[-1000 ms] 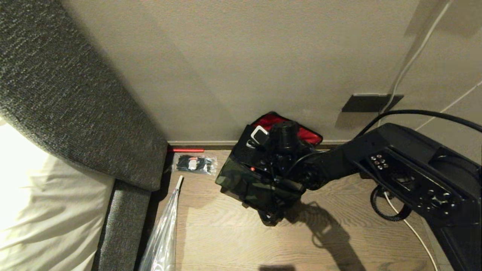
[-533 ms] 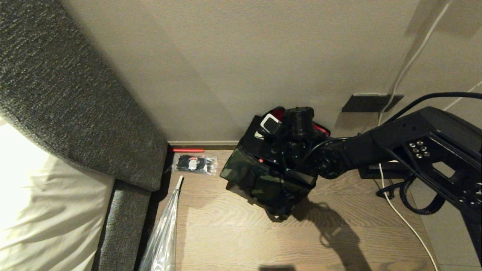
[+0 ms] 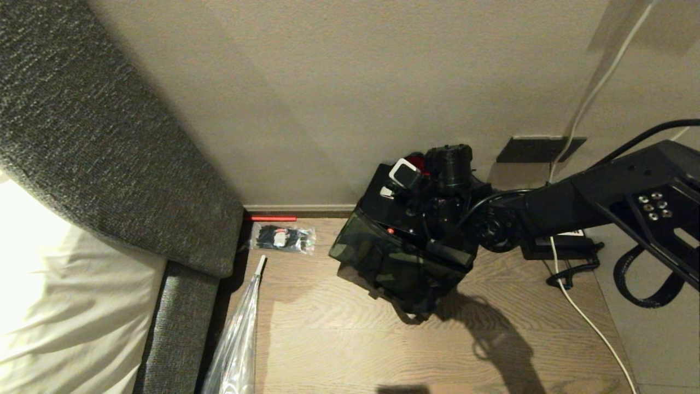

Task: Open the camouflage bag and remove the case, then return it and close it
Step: Lift the black box

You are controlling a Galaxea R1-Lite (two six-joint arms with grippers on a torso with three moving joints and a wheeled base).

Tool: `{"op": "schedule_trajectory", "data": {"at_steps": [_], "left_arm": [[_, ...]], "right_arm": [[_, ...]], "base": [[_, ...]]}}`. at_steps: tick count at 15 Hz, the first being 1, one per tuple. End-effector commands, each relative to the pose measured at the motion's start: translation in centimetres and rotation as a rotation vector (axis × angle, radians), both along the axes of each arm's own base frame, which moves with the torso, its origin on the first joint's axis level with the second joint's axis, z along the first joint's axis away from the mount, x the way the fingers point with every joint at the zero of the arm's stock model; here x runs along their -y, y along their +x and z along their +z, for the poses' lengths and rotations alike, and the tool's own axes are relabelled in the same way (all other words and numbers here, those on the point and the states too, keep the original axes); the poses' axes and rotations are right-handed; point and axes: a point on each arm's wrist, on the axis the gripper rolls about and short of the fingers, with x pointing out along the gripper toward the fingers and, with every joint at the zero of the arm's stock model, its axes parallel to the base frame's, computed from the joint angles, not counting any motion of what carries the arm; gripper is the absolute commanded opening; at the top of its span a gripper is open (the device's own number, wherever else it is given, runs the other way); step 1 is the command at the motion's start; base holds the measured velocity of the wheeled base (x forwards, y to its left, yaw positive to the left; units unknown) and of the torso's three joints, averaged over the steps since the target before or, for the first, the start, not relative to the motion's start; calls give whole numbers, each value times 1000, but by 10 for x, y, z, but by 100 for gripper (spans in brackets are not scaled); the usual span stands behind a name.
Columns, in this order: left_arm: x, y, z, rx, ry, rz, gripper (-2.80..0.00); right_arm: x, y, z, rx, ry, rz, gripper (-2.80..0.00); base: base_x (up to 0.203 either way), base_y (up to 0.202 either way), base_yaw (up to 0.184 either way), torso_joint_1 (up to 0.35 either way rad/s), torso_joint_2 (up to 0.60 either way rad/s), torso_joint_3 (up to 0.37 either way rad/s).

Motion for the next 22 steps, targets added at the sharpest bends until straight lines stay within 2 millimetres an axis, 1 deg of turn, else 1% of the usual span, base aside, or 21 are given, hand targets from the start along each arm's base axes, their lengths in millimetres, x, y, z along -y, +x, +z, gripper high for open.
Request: {"op": "schedule_trajectory", "data": {"at_steps": [1,2,4,7,10,12,15,17,19,20,22], "left_arm": [[0,0,-1,0,-1,1,-280],[0,0,-1,0,-1,1,-280],[0,0,-1,0,-1,1,-280],[0,0,-1,0,-1,1,-280],[0,0,-1,0,-1,1,-280],[0,0,-1,0,-1,1,-280],[0,0,-1,-2,-1,1,-280],[0,0,-1,0,-1,1,-280],[0,0,-1,0,-1,1,-280],[0,0,-1,-2,-1,1,-280],[0,0,-1,0,-1,1,-280]], "right_arm": [[4,-10,17,26,-3,4,-280],[6,-12,22,36,-9,7,-280],[8,-22,39,57,-13,18,-280],[14,-43,63,86,-72,44,-280],[16,-68,90,133,-62,76,-280],[22,-86,109,162,-84,93,-280],[31,-100,124,189,-99,97,-280],[32,-102,125,191,-98,95,-280],[28,-96,114,164,-111,95,-280],[25,-91,107,151,-118,95,-280],[13,-74,83,110,-131,96,-280]], "base": [[0,0,0,0,0,0],[0,0,0,0,0,0],[0,0,0,0,0,0],[0,0,0,0,0,0],[0,0,0,0,0,0],[0,0,0,0,0,0],[0,0,0,0,0,0],[0,0,0,0,0,0],[0,0,0,0,0,0],[0,0,0,0,0,0],[0,0,0,0,0,0]]}}
